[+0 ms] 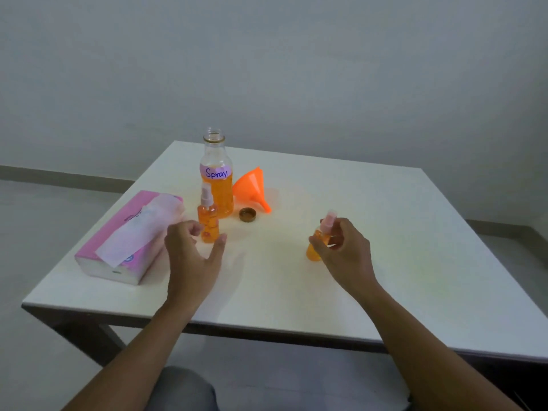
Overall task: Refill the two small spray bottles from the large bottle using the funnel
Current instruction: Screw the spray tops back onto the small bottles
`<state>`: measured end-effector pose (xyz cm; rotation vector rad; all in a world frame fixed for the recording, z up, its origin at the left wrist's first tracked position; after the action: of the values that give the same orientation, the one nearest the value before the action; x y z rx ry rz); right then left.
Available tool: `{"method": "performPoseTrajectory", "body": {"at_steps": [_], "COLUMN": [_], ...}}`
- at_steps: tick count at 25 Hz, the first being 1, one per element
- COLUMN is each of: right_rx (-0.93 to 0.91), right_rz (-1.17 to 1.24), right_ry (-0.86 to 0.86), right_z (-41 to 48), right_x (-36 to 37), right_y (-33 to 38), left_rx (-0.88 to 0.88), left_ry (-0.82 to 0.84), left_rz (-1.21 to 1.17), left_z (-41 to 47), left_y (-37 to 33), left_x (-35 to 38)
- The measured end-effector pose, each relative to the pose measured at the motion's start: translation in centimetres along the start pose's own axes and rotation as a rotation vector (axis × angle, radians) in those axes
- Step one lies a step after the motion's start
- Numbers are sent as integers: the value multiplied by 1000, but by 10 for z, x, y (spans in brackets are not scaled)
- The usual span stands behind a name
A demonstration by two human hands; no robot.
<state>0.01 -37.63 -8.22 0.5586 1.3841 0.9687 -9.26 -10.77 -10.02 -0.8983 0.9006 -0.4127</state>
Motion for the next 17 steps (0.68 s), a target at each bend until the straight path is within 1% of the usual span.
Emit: {"method": "performPoseTrajectory", "body": {"at_steps": [1,2,5,6,7,8,12,17], "right_rx": [2,2,-20,-35,-54,-70,-78,-98], "right_rz": [19,42,101,115,122,126,131,164], "right_ry": [10,29,87,100,109,118,153,-4], "right_z": [-1,-3,-12,-15,-19,-21,-28,-34], "right_x": [-4,-7,-23,-29,-35,-42,-68,-99], "right_y": [1,3,13,16,19,21,24,13], "left_rx": [67,112,164,176,191,208,251,260], "left_ry": [48,147,520,601,649,659,600,641], "left_rz": [-3,-23,-31,-32,-40,-67,-157,-127], "left_z": [-6,-11,-22,-26,-31,-35,-44,-55], "left_y": [-10,-19,-53,-66,-80,-92,-121,-130], "left_x": [5,13,51,65,78,88,110,126]}}
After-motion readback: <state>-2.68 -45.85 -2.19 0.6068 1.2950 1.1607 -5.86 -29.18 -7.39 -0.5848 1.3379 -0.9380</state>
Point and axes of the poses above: each hand's wrist, its own z-axis towards the middle knuckle, its own x-axis out of the palm, y = z × x, the point moved 3 cm from there along z, towards the middle knuckle, and after that the axes turned 10 degrees about y, right-handed, at the moved point
